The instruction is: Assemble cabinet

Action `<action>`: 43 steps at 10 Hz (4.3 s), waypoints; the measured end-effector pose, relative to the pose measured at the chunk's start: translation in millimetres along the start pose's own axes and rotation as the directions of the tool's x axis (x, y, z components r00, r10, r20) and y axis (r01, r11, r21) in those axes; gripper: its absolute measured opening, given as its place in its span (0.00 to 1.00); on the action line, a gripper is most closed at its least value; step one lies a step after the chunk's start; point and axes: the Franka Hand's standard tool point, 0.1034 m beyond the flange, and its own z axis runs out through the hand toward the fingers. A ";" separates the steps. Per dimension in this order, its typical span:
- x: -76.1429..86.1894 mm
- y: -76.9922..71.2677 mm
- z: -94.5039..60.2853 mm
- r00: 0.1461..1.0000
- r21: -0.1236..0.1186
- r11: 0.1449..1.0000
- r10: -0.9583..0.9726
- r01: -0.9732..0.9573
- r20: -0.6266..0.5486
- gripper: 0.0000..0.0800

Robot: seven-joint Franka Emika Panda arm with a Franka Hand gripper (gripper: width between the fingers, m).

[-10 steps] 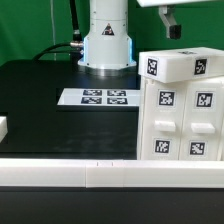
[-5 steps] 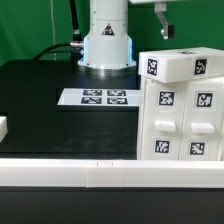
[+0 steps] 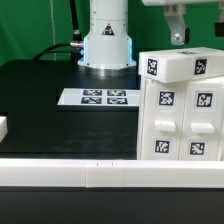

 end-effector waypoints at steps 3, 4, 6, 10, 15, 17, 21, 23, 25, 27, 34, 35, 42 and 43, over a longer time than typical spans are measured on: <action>4.2 -5.1 5.9 0.857 0.007 0.859 -0.511 0.512 0.070 1.00; 3.1 -5.1 6.8 0.830 0.012 0.833 -0.553 0.554 0.073 1.00; -1.9 -3.5 10.1 0.724 0.030 0.728 -0.685 0.685 0.084 1.00; -11.1 5.1 11.1 0.558 0.053 0.564 -0.825 0.824 0.092 1.00; -22.0 7.6 20.9 0.580 0.069 0.586 -0.810 0.807 0.093 1.00; -22.9 7.4 22.4 0.600 0.070 0.606 -0.795 0.792 0.094 0.94; -24.9 8.9 22.3 0.694 0.060 0.701 -0.713 0.711 0.104 0.70; -24.9 8.8 22.5 0.840 0.035 0.847 -0.531 0.531 0.115 0.70; -24.4 8.1 22.8 0.963 -0.001 0.970 -0.241 0.243 0.119 0.70; -19.7 8.4 22.7 0.995 -0.052 0.998 0.041 -0.036 0.090 0.70; -16.5 6.6 23.2 0.705 -0.074 0.704 0.709 -0.706 0.017 0.70; -16.5 6.3 23.5 0.604 -0.063 0.603 0.797 -0.795 0.010 0.70; -11.0 6.4 10.5 0.227 -0.023 0.227 0.974 -0.974 -0.011 1.00; -11.2 6.0 12.4 0.227 -0.023 0.227 0.974 -0.974 -0.009 1.00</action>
Offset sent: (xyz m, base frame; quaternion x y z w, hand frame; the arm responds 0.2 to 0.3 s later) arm -0.0027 0.0063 -0.0029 0.0015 -0.0049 -0.2154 0.9765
